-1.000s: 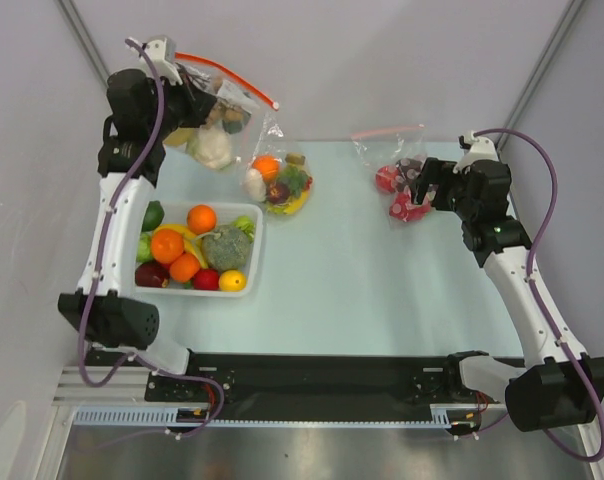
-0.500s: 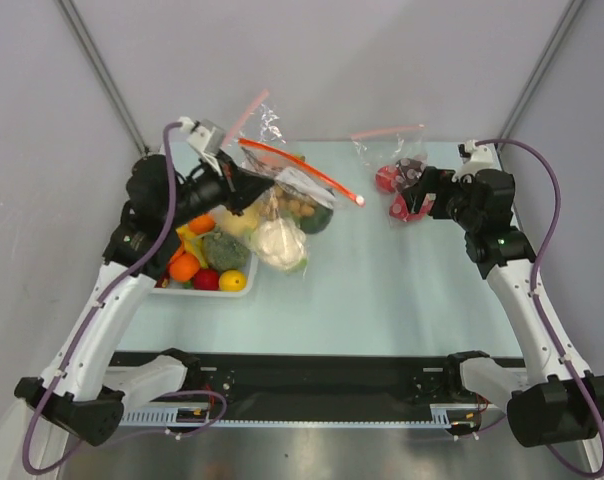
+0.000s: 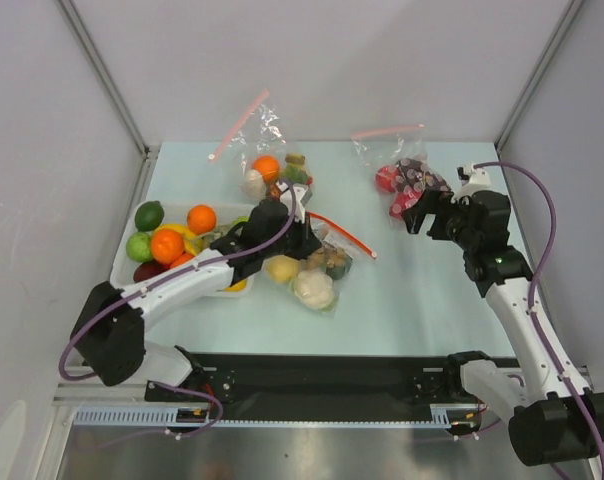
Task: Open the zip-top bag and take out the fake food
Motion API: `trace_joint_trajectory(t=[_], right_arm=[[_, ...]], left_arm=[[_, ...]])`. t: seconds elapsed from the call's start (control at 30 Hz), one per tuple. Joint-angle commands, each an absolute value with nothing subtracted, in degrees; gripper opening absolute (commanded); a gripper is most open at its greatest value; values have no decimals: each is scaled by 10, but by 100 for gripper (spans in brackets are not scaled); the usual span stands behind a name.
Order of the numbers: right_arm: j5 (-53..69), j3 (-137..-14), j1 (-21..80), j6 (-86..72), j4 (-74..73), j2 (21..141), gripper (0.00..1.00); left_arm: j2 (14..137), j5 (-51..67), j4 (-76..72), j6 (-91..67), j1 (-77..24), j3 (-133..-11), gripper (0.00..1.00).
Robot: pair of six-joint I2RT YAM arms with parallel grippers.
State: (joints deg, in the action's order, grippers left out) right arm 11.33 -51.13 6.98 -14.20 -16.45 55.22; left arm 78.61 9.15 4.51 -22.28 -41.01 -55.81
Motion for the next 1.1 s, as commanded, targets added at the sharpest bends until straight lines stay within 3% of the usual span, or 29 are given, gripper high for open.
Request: trace_joint_trajectory(t=[0.0,0.3,0.33,0.37,0.5,1.07], right_arm=[[105,-501,68,-156,-173,550,100],[238,-362,89,-299,-65,571,99],[233,-342,95,-308,-44,575,99],[229,-333,108,-317,-37,582,99],[222,-303,131,-351,-6,599,98],[260,-250,164,-413,349,802,92]], left_arm=[[801,-36,-48,-293,-446,-545,0],[845,-93,-46,-352,-458,-499,2],[843,-96,-44,-346,-458,-496,8],[840,-98,-40,-343,-458,-497,22],[835,-110,-14,-317,-458,-510,47],[866,-40,16,-315,-458,-488,42]])
